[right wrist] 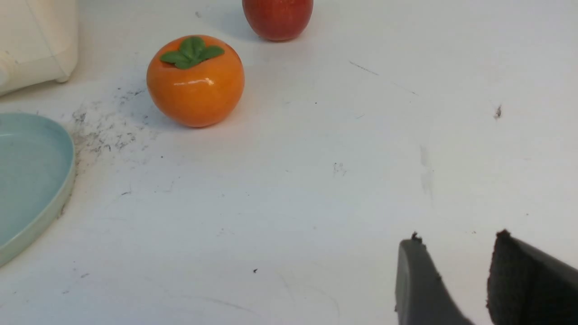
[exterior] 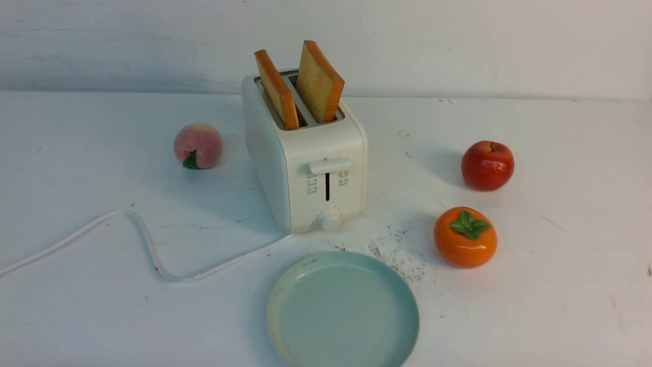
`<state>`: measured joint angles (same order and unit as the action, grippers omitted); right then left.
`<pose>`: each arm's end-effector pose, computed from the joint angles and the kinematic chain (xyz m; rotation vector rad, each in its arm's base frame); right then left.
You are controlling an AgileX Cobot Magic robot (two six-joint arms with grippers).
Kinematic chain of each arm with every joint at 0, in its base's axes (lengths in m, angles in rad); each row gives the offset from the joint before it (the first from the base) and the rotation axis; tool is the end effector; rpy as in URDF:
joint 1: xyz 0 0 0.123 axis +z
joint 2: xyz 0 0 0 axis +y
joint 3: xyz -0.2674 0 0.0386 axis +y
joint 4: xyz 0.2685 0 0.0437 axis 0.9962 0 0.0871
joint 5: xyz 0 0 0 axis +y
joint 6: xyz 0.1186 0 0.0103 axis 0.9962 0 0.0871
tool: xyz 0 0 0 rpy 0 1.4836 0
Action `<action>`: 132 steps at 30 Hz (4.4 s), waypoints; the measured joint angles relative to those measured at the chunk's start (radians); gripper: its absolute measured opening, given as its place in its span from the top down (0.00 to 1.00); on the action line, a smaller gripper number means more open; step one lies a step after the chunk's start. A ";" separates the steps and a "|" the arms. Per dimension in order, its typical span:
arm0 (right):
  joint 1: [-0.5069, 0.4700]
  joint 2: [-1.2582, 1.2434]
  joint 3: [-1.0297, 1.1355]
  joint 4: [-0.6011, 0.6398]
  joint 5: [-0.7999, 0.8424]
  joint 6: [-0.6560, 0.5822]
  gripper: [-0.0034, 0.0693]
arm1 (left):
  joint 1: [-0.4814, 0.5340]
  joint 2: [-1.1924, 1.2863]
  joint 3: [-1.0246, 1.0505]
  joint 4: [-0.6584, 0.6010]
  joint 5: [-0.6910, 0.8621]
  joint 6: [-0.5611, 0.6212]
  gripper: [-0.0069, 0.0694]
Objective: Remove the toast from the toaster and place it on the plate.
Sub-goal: Use the right arm to take out a slice of bread
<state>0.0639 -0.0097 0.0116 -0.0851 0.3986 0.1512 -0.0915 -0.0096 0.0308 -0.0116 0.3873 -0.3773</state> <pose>0.1141 0.0034 0.1656 0.0309 1.8829 0.0626 0.1140 -0.0110 0.1594 -0.2785 1.8852 -0.3304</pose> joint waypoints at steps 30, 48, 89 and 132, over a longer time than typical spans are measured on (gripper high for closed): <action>0.000 0.000 0.000 -0.001 0.000 0.000 0.62 | 0.000 0.000 0.000 0.048 -0.001 0.000 0.59; 0.000 0.000 0.013 0.437 -0.210 0.352 0.62 | -0.002 0.000 0.000 -0.658 -0.066 -0.439 0.59; 0.414 1.726 -1.593 0.448 0.616 -0.404 0.96 | -0.002 0.000 0.000 -0.835 -0.135 -0.496 0.60; 0.419 2.576 -2.857 0.141 0.579 -0.134 0.66 | -0.002 0.000 0.000 -0.784 -0.093 -0.494 0.60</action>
<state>0.4828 2.5666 -2.8457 0.0560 0.9776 0.0174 -0.0934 -0.0096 0.0308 -0.7961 0.2943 -0.8710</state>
